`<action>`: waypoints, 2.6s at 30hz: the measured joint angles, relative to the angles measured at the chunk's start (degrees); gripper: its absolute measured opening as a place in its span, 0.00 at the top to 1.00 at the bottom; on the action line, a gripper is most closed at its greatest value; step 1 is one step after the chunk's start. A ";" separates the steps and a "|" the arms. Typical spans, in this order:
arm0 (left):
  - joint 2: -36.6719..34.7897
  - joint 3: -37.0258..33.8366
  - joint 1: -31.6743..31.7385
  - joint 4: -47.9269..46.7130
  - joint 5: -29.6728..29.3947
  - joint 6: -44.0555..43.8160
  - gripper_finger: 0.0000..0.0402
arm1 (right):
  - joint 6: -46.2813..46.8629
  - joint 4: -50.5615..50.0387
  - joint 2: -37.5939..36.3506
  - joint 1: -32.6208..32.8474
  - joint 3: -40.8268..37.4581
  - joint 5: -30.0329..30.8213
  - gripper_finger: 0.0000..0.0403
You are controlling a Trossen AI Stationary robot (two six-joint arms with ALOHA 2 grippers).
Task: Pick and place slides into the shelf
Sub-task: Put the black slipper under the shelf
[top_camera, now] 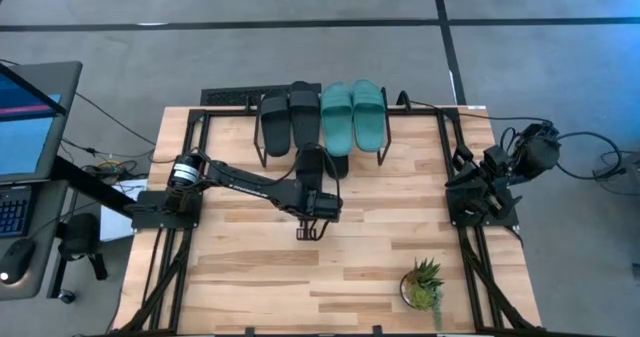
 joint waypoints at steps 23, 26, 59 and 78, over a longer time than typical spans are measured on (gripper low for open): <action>0.00 -6.91 -1.01 6.91 1.77 -1.74 1.00 | 0.01 0.02 0.02 -0.01 0.00 0.48 0.85; 0.00 -6.91 -0.87 7.14 -0.46 -1.04 1.00 | 0.04 0.02 0.00 -0.01 0.00 0.57 0.85; 0.00 -8.94 7.96 10.29 -2.60 7.60 1.00 | 0.52 0.42 0.00 0.00 0.00 1.60 0.85; 0.00 -8.94 14.82 11.86 -1.14 12.68 1.00 | 0.59 0.39 0.00 0.01 0.00 2.85 0.85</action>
